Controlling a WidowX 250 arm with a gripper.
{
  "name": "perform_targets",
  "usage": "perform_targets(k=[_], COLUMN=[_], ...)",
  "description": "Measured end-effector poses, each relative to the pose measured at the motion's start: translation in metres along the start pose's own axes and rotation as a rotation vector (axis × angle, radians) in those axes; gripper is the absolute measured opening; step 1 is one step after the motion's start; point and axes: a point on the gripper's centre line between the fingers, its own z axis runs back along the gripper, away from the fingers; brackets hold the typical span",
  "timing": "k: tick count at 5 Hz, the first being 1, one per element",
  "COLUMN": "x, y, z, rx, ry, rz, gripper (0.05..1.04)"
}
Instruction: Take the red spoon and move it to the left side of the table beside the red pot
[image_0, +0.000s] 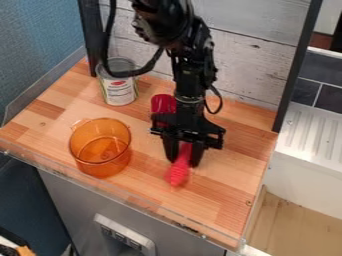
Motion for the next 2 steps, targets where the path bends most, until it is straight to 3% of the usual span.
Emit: perform_targets(k=[1, 2], x=[-0.0033, -0.0069], y=[0.0006, 0.0036], z=[-0.0008, 0.0029], rx=[0.023, 0.035], ry=[0.01, 0.008], rz=[0.017, 0.032], gripper=[0.953, 1.011])
